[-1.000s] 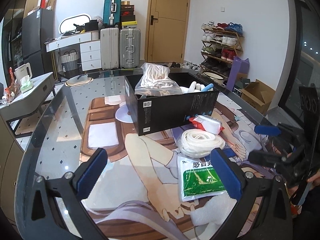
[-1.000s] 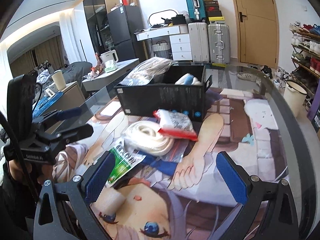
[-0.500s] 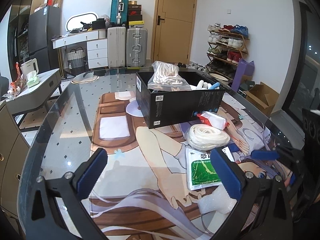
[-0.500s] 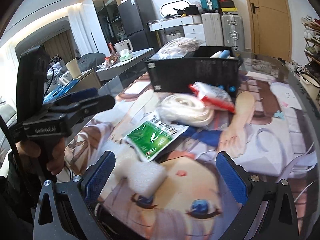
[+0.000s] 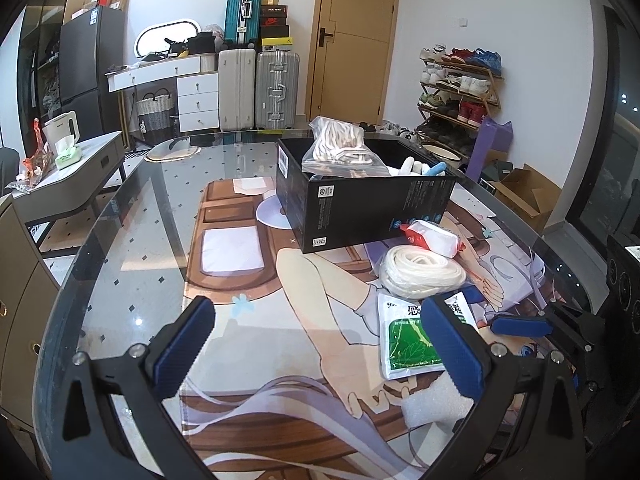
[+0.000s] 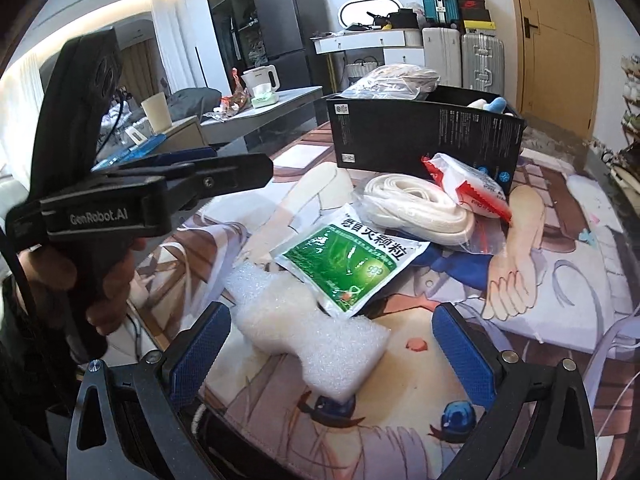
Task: Organize soft objects
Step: 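Move the right tool to the white foam piece while the left tool approaches the green packet, then close the right tool on the white foam piece and lift it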
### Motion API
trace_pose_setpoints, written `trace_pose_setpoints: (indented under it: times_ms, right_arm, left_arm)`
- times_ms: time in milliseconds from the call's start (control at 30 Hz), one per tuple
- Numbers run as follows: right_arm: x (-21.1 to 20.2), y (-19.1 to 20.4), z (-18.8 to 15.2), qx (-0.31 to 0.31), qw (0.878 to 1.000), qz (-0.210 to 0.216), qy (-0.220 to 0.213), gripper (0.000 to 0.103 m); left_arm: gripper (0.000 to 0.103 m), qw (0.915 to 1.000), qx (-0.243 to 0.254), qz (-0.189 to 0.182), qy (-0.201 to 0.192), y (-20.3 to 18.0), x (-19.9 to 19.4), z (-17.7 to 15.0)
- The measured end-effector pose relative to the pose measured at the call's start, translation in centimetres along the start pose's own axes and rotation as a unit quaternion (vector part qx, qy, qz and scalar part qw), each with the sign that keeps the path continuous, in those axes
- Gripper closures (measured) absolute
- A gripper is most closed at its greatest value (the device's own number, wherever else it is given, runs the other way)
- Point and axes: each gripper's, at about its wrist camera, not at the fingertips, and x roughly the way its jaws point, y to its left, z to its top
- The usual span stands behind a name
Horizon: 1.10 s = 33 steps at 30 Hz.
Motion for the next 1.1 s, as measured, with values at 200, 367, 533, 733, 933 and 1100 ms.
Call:
trace_pose_setpoints:
  times_ms: [200,367,533,733,933,1100]
  right_arm:
    - [-0.2,-1.4,0.0,0.005,1.000,-0.016,0.003,0.001]
    - [-0.5,-2.7,-0.2,0.010,1.000,-0.025,0.001,0.001]
    - [-1.0,-3.1,-0.2,0.006,1.000,-0.022,0.001,0.001]
    - [-1.1,-2.7,-0.5,-0.004,1.000,-0.006,0.002,0.019]
    - [-1.7,-1.9,-0.8,-0.023,1.000,0.004,-0.009,0.033]
    - [-2.4,-1.9,-0.6,-0.021,0.999,0.020,-0.023,0.034]
  left_arm:
    - [0.000,1.0000,0.001,-0.001,0.001,0.0,0.1,-0.1]
    - [0.000,1.0000,0.001,-0.001,0.001,0.0,0.1,-0.1]
    - [0.000,1.0000,0.001,-0.002,0.002,0.0,0.1,0.0]
    - [0.000,1.0000,0.000,-0.002,0.001,0.0,0.2,-0.1]
    - [0.000,1.0000,0.002,-0.002,0.001,0.0,0.2,-0.1]
    - [0.000,1.0000,0.002,-0.002,0.002,0.0,0.3,-0.1]
